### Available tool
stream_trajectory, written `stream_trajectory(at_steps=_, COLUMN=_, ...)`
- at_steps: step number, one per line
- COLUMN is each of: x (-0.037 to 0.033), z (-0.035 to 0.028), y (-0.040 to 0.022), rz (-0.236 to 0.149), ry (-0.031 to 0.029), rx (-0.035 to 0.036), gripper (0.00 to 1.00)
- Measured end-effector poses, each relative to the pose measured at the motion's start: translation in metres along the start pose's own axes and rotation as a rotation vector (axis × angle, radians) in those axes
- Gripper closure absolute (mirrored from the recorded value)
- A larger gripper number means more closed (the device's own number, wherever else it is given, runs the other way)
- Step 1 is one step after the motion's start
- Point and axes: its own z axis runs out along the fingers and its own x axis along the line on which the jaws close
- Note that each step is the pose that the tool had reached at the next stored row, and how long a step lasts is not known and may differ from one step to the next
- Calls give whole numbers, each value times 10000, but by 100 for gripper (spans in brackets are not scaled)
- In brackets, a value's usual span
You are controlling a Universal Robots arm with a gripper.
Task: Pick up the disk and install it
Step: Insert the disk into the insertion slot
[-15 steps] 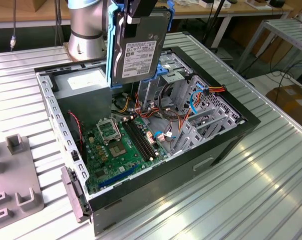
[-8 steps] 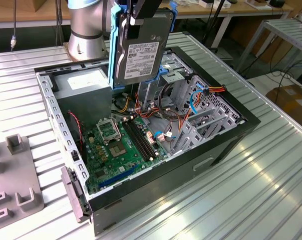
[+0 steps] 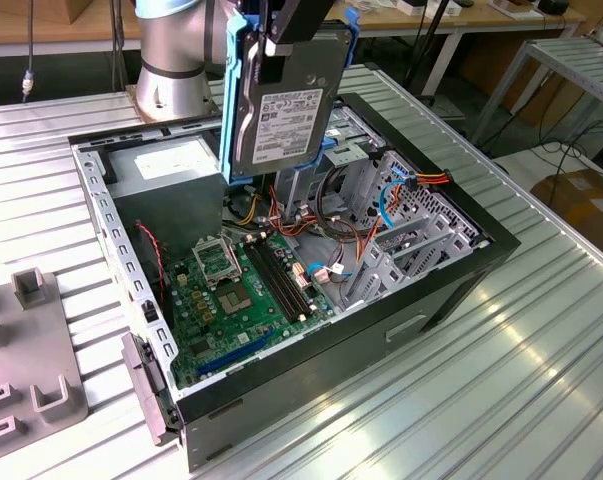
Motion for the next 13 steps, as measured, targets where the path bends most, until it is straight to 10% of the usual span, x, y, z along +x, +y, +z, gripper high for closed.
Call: stream_trajectory(at_steps=13, x=156, z=1, y=-13, rz=0, ry=0, rx=-1, gripper=63)
